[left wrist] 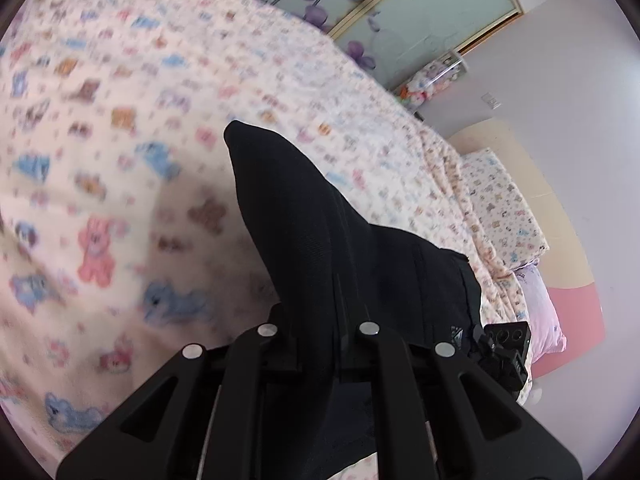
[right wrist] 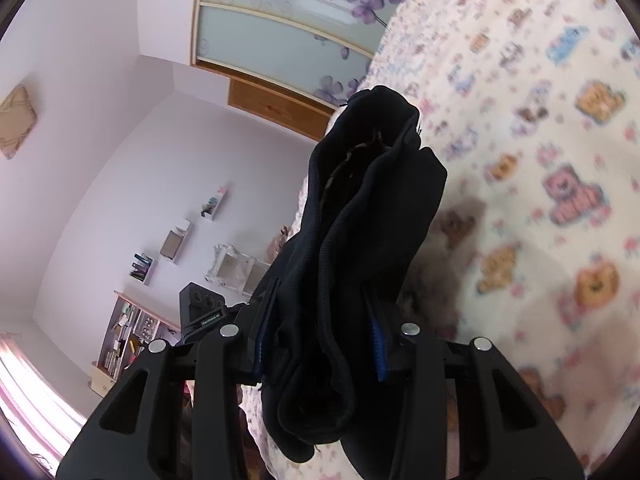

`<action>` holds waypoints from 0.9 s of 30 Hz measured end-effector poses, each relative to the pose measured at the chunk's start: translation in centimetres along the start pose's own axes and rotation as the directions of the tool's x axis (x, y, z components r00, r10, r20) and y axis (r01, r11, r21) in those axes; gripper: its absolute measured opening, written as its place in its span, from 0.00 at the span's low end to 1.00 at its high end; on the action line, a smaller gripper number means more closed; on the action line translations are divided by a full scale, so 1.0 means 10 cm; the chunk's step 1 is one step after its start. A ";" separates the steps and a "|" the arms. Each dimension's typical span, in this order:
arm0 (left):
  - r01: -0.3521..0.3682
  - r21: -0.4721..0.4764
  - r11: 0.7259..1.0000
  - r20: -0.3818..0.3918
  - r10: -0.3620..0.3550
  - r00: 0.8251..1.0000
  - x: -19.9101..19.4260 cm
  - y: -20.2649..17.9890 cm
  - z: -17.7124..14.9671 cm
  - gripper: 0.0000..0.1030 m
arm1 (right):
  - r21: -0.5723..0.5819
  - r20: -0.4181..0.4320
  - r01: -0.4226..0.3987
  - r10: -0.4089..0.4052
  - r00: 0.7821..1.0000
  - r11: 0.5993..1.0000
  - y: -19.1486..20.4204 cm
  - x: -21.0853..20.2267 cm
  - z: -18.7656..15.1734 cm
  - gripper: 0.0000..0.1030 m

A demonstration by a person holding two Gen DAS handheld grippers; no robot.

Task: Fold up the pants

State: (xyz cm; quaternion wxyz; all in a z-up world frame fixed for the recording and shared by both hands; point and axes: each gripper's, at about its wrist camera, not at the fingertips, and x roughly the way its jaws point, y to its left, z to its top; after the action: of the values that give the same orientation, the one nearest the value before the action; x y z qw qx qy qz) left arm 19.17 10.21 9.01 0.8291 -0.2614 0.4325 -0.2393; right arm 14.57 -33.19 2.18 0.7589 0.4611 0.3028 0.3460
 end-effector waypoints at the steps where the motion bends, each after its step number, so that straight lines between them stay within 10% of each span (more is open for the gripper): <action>1: 0.002 0.006 1.000 0.009 -0.002 1.000 -0.01 -0.05 0.04 0.08 | 0.000 0.011 -0.012 0.012 1.000 1.000 0.01 0.00 0.04 0.39; 10: 0.004 0.025 1.000 0.094 -0.006 0.996 0.27 -0.17 0.33 0.09 | -0.045 0.082 0.014 -0.010 0.997 0.999 -0.11 0.08 0.43 0.39; 14: -0.087 -0.064 0.994 0.047 0.090 0.995 0.73 0.23 0.29 0.10 | -0.013 0.083 0.146 -0.144 0.986 0.989 -0.49 0.17 0.45 0.39; 17: -0.065 -0.226 0.972 0.040 0.076 0.996 0.95 0.70 0.17 0.35 | 0.055 0.083 0.181 -0.186 0.979 0.982 -0.74 0.19 0.43 0.40; 22: -0.020 -0.264 0.964 0.051 0.035 0.998 0.83 0.75 0.14 0.47 | -0.017 0.118 0.302 -0.298 0.947 0.953 -0.55 0.20 0.36 0.50; 25: -0.086 -0.283 0.955 0.130 0.127 0.983 0.44 0.70 0.17 0.79 | 0.013 0.196 0.327 -0.323 0.926 0.945 -0.48 0.01 0.34 0.51; 27: -0.142 -0.251 0.958 0.210 0.197 0.958 0.16 0.60 0.17 0.83 | -0.001 0.314 0.331 -0.314 0.896 0.944 -0.33 -0.18 0.30 0.51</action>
State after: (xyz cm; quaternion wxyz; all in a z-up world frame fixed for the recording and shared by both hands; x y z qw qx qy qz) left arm 22.43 14.15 5.05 0.8552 -0.3448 0.3782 -0.0821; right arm 16.66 -37.17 0.58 0.8559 0.4322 0.2430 0.1471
